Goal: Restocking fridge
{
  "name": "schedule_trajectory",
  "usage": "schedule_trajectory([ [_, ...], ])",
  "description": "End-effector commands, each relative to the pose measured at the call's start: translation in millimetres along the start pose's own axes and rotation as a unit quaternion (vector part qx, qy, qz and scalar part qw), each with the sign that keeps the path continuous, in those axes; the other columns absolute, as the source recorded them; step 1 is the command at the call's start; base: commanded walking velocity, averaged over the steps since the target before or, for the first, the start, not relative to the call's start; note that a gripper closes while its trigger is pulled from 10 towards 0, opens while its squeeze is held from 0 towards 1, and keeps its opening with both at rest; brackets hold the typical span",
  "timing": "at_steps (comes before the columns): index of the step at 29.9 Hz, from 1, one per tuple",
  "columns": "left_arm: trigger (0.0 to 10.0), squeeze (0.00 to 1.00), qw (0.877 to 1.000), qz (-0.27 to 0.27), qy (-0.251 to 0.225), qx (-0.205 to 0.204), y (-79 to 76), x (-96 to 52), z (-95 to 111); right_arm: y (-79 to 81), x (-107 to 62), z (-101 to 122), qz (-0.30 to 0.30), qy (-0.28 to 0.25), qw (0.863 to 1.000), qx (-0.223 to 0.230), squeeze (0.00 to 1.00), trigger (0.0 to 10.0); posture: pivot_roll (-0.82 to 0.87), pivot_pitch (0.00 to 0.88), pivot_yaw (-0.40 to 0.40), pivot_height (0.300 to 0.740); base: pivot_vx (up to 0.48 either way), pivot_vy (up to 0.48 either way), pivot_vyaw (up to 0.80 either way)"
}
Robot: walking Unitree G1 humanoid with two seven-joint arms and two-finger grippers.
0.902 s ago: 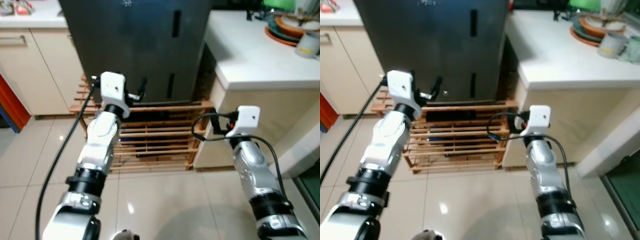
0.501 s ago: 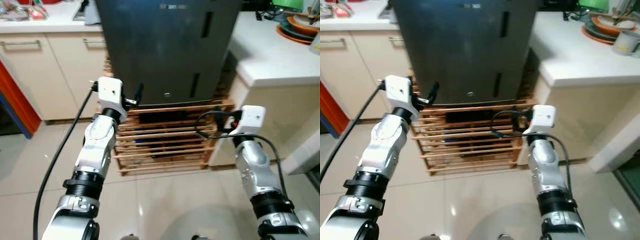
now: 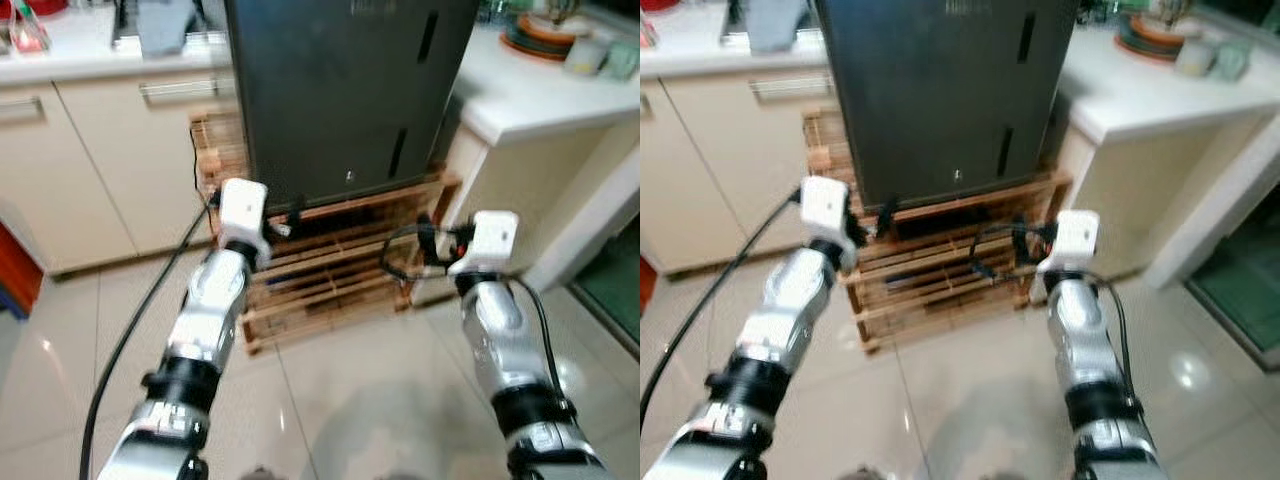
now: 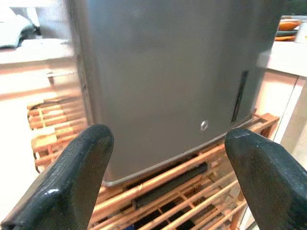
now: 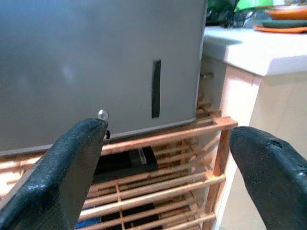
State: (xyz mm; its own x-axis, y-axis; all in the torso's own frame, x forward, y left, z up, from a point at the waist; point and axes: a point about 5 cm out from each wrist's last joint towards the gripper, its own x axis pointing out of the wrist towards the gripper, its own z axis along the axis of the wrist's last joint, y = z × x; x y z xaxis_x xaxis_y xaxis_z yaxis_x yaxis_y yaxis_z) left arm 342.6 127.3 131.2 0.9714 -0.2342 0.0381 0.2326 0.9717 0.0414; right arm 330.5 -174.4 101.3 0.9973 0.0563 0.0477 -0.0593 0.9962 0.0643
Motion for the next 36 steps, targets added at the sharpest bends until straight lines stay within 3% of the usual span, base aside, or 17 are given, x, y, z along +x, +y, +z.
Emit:
schedule_trajectory([
  [1,10.0,0.0,1.0,-0.019,-0.013,0.01,-15.3,5.5,7,-10.6,-1.6,2,-0.012,-0.005,1.0,-0.009,0.0,10.0,-0.03,0.0,-0.012,0.74,0.439,0.0,0.0],
  [7,10.0,0.0,1.0,-0.012,-0.022,0.016,-12.7,5.2,9,-8.6,-1.4,-3,0.001,0.006,1.0,-0.011,0.0,10.0,-0.02,0.0,-0.034,0.74,0.439,0.0,0.0],
  [15,10.0,0.0,0.997,-0.023,-0.06,-0.038,-9.6,3.9,20,-11.0,5.3,5,0.006,0.003,1.0,-0.027,0.0,10.0,-0.05,0.0,-0.044,0.74,0.109,0.354,0.0],
  [19,10.0,0.0,0.995,-0.038,-0.079,-0.055,-12.1,1.4,25,-14.6,4.1,6,0.003,0.001,1.0,-0.03,0.0,10.0,-0.07,0.0,-0.036,0.74,0.0,0.465,-0.71],
  [21,10.0,0.0,0.991,-0.074,-0.104,-0.043,-20.7,-0.1,36,-15.2,1.4,6,0.001,-0.003,0.999,-0.033,0.0,10.0,-0.08,0.0,-0.02,0.74,0.0,0.459,-0.75],
  [28,10.0,0.0,0.987,-0.104,-0.113,-0.039,-23.6,-1.7,42,-15.5,-2.6,2,-0.008,-0.001,1.0,-0.03,0.0,10.0,-0.09,0.0,0.013,0.74,0.0,0.452,-0.74],
  [33,10.0,0.0,0.989,-0.097,-0.104,-0.034,-16.9,-1.5,40,-13.8,-5.0,1,-0.013,-0.003,1.0,-0.026,0.0,10.0,-0.09,0.0,0.029,0.74,0.0,0.45,-0.73],
  [36,10.0,0.0,0.996,-0.043,-0.078,-0.003,0.2,1.8,34,-12.7,-7.1,1,-0.019,-0.01,0.999,-0.026,0.0,10.0,-0.09,0.0,0.043,0.74,0.0,0.454,-0.73],
])
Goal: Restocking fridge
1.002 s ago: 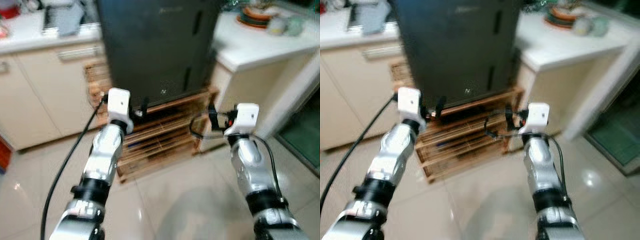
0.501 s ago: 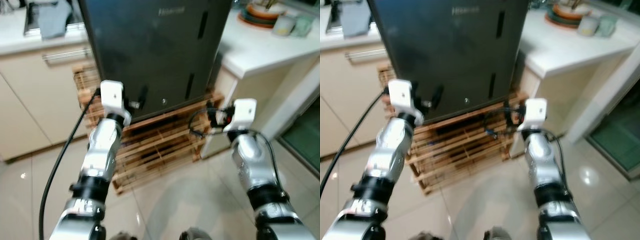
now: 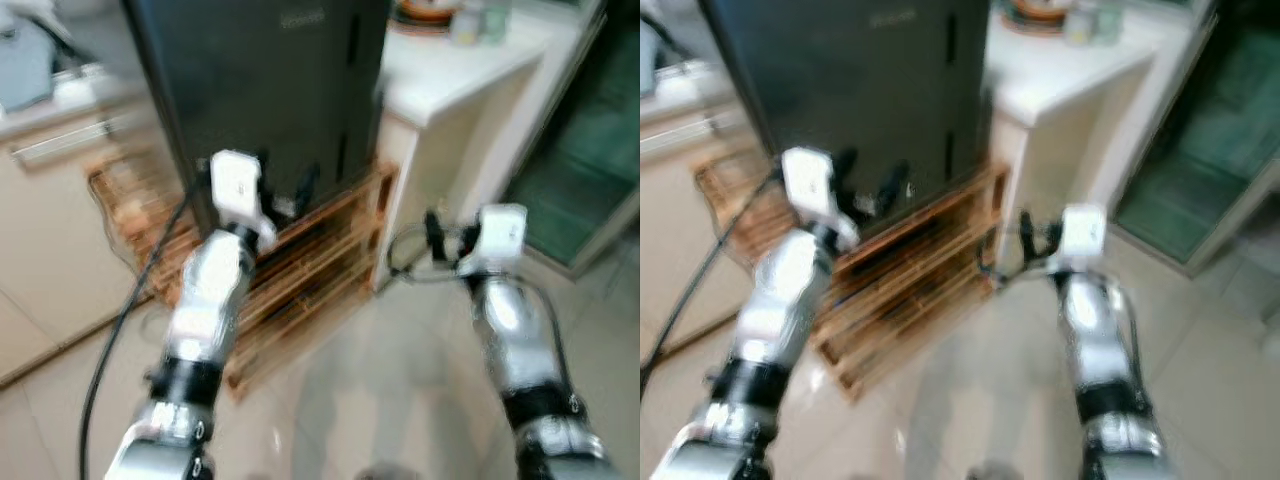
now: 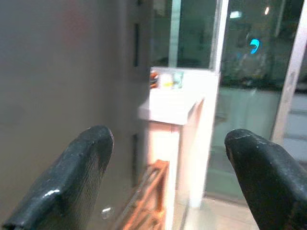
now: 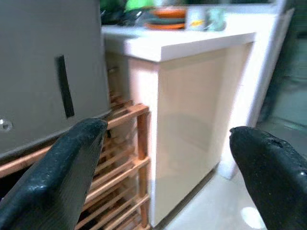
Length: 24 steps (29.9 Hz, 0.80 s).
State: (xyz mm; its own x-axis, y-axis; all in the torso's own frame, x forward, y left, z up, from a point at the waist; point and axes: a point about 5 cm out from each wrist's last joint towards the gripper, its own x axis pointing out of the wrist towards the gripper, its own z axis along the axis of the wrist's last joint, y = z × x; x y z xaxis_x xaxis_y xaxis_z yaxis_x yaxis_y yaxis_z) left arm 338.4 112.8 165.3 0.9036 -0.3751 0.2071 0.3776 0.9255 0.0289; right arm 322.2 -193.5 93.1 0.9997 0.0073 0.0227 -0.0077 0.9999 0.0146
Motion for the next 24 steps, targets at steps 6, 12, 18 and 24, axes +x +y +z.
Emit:
schedule_trajectory([
  [6,10.0,0.0,0.991,0.116,0.061,-0.039,33.3,-15.3,-18,14.1,5.7,34,0.009,-0.068,0.998,0.003,0.0,10.0,-0.1,0.0,0.052,0.74,0.0,0.468,-0.73],
  [12,10.0,0.0,0.996,0.064,0.027,-0.061,5.6,-21.1,-13,22.0,7.4,42,0.029,-0.079,0.996,0.003,0.0,10.0,-0.09,0.0,0.035,0.74,0.0,0.479,-0.73],
  [18,10.0,0.0,0.998,0.055,-0.006,-0.011,0.9,-19.0,2,23.3,5.9,43,0.034,-0.075,0.997,0.007,0.0,10.0,-0.08,0.0,0.025,0.74,0.0,0.381,-0.24],
  [24,10.0,0.0,0.993,0.112,0.0,0.023,23.2,-8.4,10,28.9,4.8,44,0.045,-0.077,0.996,0.005,0.0,10.0,-0.08,0.0,0.024,0.74,0.0,0.0,0.0],
])
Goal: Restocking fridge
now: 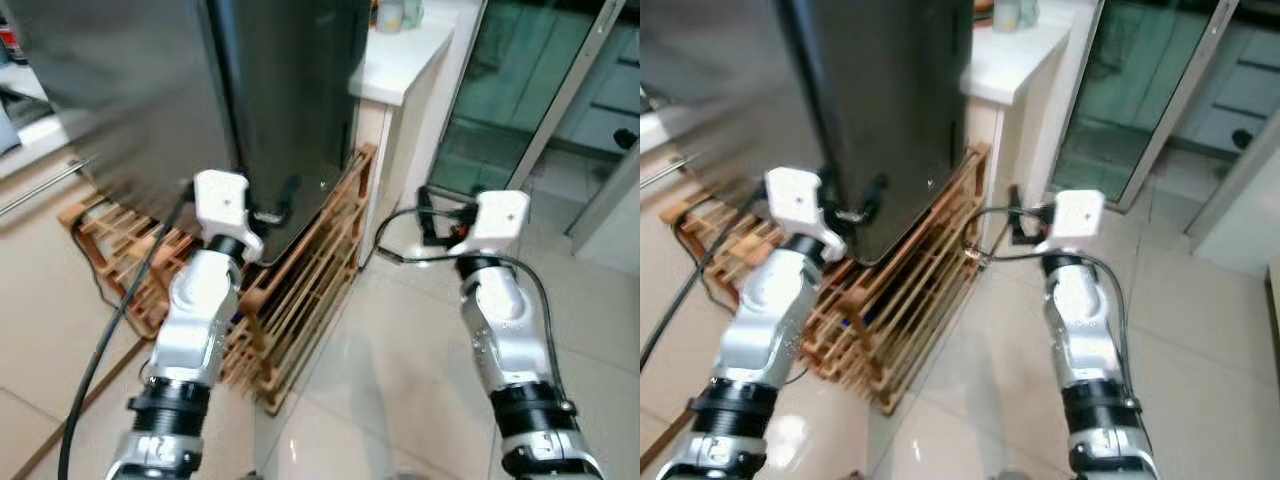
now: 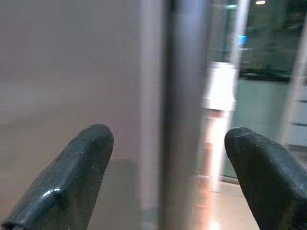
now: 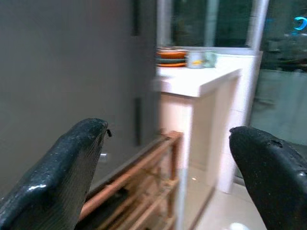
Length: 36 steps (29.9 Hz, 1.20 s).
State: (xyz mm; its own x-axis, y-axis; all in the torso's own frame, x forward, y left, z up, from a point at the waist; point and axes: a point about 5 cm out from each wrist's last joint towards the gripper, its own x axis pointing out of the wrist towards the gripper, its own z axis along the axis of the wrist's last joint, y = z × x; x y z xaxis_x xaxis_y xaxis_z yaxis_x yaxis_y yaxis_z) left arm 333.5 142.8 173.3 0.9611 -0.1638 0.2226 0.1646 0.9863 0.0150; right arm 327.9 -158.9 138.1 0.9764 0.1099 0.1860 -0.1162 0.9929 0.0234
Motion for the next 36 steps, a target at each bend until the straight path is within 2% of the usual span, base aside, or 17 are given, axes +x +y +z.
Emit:
schedule_trajectory([
  [1,10.0,0.0,1.0,0.017,0.006,0.016,-0.8,11.2,2,-5.1,-3.4,-1,-0.007,0.006,1.0,-0.004,0.0,10.0,-0.08,0.0,0.024,0.74,0.0,0.0,0.0],
  [2,10.0,0.0,1.0,0.017,0.006,0.016,-0.8,11.2,2,-5.1,-3.4,-1,-0.007,0.006,1.0,-0.004,0.0,10.0,-0.08,0.0,0.024,0.74,0.0,0.0,0.0],
  [3,10.0,0.0,1.0,0.02,0.005,0.021,-1.7,18.9,5,-3.6,-4.0,-2,-0.005,0.008,1.0,-0.003,0.0,10.0,-0.09,0.0,0.025,0.74,0.0,0.0,0.0],
  [6,10.0,0.0,1.0,0.014,0.007,0.009,-6.8,29.1,7,-2.3,-4.0,-2,-0.003,0.009,1.0,0.0,0.0,10.0,-0.09,0.0,0.025,0.74,0.0,0.0,0.0],
  [7,10.0,0.0,0.999,0.008,0.015,-0.027,-11.8,35.0,7,-1.7,-4.0,-2,-0.003,0.009,1.0,0.002,0.0,10.0,-0.1,0.0,0.024,0.74,0.0,0.0,0.0],
  [9,10.0,0.0,0.999,0.004,0.018,-0.043,-13.8,36.9,7,-1.4,-3.9,-2,-0.003,0.009,1.0,0.003,0.0,10.0,-0.1,0.0,0.024,0.74,0.0,0.0,0.0],
  [12,10.0,0.0,0.999,-0.004,0.02,-0.037,-20.3,43.3,8,-0.2,-4.9,-3,-0.001,0.012,1.0,0.006,0.0,10.0,-0.11,0.0,0.026,0.74,0.0,0.0,0.0],
  [13,10.0,0.0,0.999,-0.013,0.024,-0.035,-27.2,48.5,7,0.6,-6.9,-4,0.004,0.015,1.0,0.006,0.0,10.0,-0.12,0.0,0.028,0.74,0.0,0.0,0.0],
  [15,10.0,0.0,0.999,-0.013,0.024,-0.035,-27.2,48.5,7,0.6,-6.9,-4,0.004,0.015,1.0,0.006,0.0,10.0,-0.12,0.0,0.028,0.74,0.0,0.0,0.0],
  [16,10.0,0.0,0.999,-0.025,0.025,-0.031,-34.3,53.0,7,0.4,-9.6,-6,0.005,0.021,1.0,0.006,0.0,10.0,-0.12,0.0,0.03,0.74,0.0,0.0,0.0],
  [19,10.0,0.0,0.999,-0.027,0.036,-0.018,-38.7,58.1,4,-0.1,-12.6,-9,0.003,0.028,1.0,0.008,0.0,10.0,-0.13,0.0,0.032,0.74,0.0,0.0,0.0],
  [30,10.0,0.0,0.998,-0.006,0.066,-0.015,-32.0,72.0,0,1.2,-18.0,-14,0.008,0.041,0.999,0.008,0.0,10.0,-0.14,0.0,0.034,0.74,0.0,0.0,0.0],
  [36,10.0,0.0,0.998,0.023,0.054,-0.014,-16.8,80.5,11,2.3,-17.7,-15,0.01,0.045,0.999,0.008,0.0,10.0,-0.14,0.0,0.037,0.74,0.0,0.0,0.0],
])
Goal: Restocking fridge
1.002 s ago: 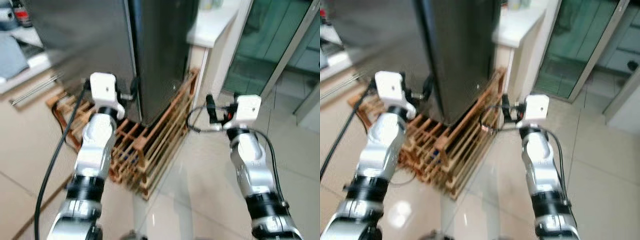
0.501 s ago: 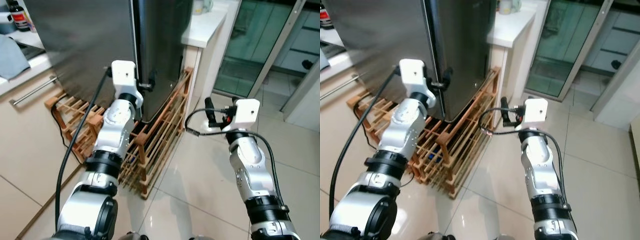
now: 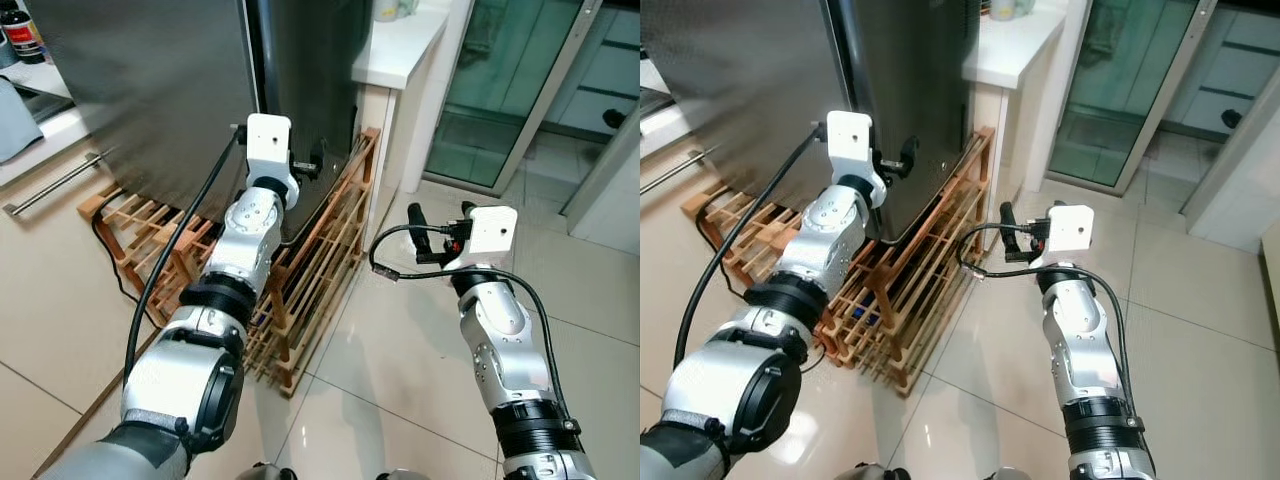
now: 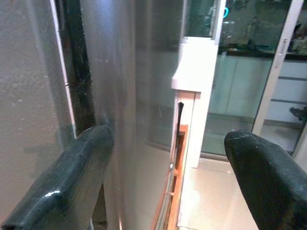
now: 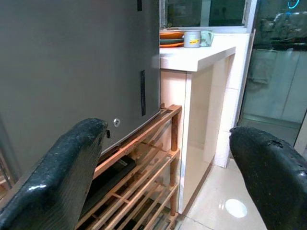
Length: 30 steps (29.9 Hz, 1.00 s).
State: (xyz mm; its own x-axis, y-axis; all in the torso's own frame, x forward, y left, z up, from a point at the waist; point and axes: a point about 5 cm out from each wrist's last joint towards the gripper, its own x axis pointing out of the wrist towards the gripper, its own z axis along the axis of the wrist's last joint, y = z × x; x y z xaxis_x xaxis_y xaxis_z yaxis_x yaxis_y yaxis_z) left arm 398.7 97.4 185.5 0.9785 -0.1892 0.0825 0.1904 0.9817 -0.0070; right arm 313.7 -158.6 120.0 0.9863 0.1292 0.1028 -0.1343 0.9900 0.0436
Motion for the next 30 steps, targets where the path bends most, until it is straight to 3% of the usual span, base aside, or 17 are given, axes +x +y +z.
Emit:
schedule_trajectory([
  [1,10.0,0.0,0.999,0.037,-0.022,-0.003,18.9,6.0,19,0.3,-0.9,0,0.002,0.004,1.0,-0.003,0.0,10.0,-0.14,0.0,0.039,0.74,0.0,0.0,0.0],
  [12,10.0,0.0,0.998,0.046,-0.041,-0.012,24.7,4.8,23,0.7,-3.0,-3,0.0,0.009,1.0,-0.002,0.0,10.0,-0.15,0.0,0.042,0.74,0.0,0.0,0.0],
  [21,10.0,0.0,0.997,0.069,-0.018,-0.011,24.5,3.9,10,1.9,-2.0,-5,0.006,0.015,1.0,-0.003,0.0,10.0,-0.14,0.0,0.036,0.74,0.0,0.0,0.0],
  [27,10.0,0.0,0.999,0.048,-0.014,-0.016,3.2,11.0,15,4.5,-1.1,-5,0.011,0.016,1.0,-0.002,0.0,10.0,-0.14,0.0,0.038,0.74,0.0,0.0,0.0],
  [30,10.0,0.0,0.998,-0.055,-0.029,-0.025,-34.2,14.9,24,4.8,-1.8,-5,0.012,0.016,1.0,-0.002,0.0,10.0,-0.15,0.0,0.045,0.74,0.0,0.0,0.0],
])
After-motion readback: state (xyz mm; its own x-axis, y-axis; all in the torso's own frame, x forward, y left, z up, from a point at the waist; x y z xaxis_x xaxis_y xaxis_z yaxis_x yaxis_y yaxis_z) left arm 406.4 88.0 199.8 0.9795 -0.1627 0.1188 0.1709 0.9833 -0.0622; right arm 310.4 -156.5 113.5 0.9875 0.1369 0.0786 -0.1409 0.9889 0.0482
